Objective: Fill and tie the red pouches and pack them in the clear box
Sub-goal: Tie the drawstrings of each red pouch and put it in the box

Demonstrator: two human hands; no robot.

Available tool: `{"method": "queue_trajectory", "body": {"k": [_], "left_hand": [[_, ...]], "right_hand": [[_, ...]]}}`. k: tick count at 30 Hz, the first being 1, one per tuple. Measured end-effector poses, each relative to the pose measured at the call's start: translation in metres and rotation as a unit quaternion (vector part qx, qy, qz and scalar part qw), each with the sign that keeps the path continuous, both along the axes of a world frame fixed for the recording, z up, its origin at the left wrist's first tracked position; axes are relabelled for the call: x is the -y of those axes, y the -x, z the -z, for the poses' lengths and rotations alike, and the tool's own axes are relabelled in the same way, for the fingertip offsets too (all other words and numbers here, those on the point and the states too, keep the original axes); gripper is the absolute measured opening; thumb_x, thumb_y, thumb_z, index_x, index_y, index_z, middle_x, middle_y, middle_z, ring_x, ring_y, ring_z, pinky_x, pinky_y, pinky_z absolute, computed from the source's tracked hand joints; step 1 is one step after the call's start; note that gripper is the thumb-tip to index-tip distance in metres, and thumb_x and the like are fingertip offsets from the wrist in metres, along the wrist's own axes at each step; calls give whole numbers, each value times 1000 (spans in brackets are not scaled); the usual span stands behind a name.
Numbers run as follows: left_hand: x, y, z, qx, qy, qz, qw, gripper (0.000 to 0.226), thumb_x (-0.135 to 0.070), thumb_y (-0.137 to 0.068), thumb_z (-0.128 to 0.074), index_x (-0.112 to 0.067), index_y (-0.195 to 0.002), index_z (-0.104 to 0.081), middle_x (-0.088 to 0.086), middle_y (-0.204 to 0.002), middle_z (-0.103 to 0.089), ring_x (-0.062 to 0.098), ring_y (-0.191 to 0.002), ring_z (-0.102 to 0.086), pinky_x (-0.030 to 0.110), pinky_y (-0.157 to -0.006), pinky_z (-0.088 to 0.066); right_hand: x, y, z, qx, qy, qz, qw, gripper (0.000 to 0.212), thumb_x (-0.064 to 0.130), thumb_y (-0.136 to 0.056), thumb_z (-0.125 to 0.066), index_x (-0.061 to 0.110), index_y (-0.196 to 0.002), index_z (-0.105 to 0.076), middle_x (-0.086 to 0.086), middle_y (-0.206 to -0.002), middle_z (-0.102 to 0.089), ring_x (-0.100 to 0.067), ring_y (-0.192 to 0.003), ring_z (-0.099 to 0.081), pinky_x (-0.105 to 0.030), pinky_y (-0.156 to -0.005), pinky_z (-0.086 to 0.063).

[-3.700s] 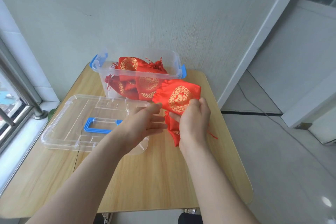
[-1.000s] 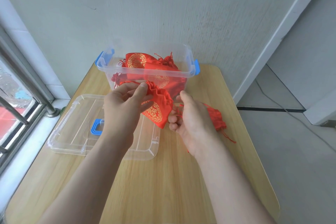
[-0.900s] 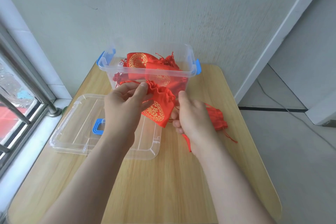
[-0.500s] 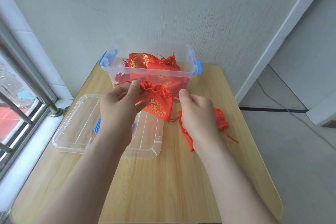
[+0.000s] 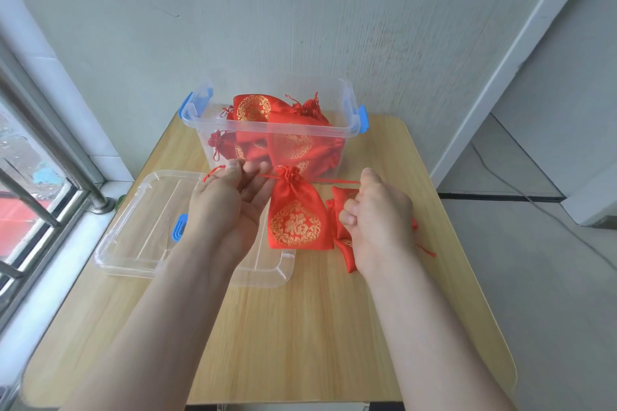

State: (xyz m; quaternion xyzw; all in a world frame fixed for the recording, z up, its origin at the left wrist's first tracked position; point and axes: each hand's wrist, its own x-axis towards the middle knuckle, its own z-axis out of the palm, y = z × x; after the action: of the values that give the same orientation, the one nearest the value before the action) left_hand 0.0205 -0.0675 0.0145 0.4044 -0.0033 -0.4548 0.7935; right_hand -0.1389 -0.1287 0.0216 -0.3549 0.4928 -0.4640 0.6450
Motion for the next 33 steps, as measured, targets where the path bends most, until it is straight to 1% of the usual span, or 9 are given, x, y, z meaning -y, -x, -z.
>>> {"method": "queue_trajectory", "body": {"k": [3,5,9,12,16,21,26,30,33], "left_hand": [[-2,-2,-3,23,-48,17,998,16,-10,-104,-52,-15,-89,-53,-3,-61,-45,11,-49,-45,25,-53,-46],[-7,-1,-10,118,-88,39,988,9,-15,-100,-58,-17,-91,-57,-4,-63,-39,10,-49,-32,24,-54,-37],[-21,12,-26,422,-123,108,892,11,-27,-97,-74,-17,-96,-79,-12,-61,-51,9,-54,-45,24,-57,-45],[-29,27,-36,521,-67,161,835,12,-33,-94,-79,-22,-93,-84,-5,-82,-77,13,-70,-67,18,-65,-52],[-29,36,-33,497,-22,225,838,12,-20,-90,-82,-9,-95,-83,9,-86,-80,18,-57,-71,19,-55,-56],[-20,30,-21,532,-23,203,822,8,-25,-94,-79,-19,-92,-84,1,-87,-81,19,-79,-76,31,-70,-60],[-17,27,-17,527,-48,191,827,13,-31,-94,-78,-20,-90,-82,-1,-79,-79,3,-62,-60,13,-60,-44],[-18,27,-16,532,-56,195,822,16,-34,-95,-77,-21,-88,-83,2,-83,-80,34,-76,-70,46,-71,-56],[-18,26,-16,531,-61,203,821,19,-34,-95,-77,-19,-88,-84,4,-84,-80,44,-90,-71,56,-83,-57]], "right_hand": [[-2,3,-6,-33,42,-66,996,44,22,-103,-62,23,-66,-38,6,-58,-30,-15,-52,-30,-34,-54,-25],[-4,6,-13,-52,76,-104,990,46,27,-101,-69,20,-62,-46,6,-56,-39,-15,-50,-37,-31,-52,-32],[-11,9,-21,-53,108,-149,982,44,36,-98,-74,17,-63,-56,5,-54,-44,-15,-50,-45,-30,-56,-41],[-11,10,-24,-39,117,-159,980,43,38,-98,-75,15,-66,-58,5,-53,-46,-16,-53,-46,-30,-57,-41],[-11,10,-24,-41,124,-153,980,44,40,-94,-78,16,-63,-58,-1,-59,-52,-16,-55,-47,-28,-56,-43],[-8,11,-23,-32,96,-145,984,42,48,-97,-74,15,-72,-66,-1,-61,-52,-16,-56,-51,-28,-55,-44],[-5,16,-18,-43,28,-136,989,32,26,-101,-56,10,-91,-82,-1,-65,-56,-18,-60,-56,-31,-60,-48],[-5,16,-15,-50,58,-180,981,18,11,-94,-64,13,-96,-82,-1,-73,-59,-17,-67,-57,-29,-62,-46],[-4,17,-12,-52,72,-196,977,15,15,-94,-72,14,-104,-83,1,-76,-61,-16,-72,-57,-29,-64,-47]]}}
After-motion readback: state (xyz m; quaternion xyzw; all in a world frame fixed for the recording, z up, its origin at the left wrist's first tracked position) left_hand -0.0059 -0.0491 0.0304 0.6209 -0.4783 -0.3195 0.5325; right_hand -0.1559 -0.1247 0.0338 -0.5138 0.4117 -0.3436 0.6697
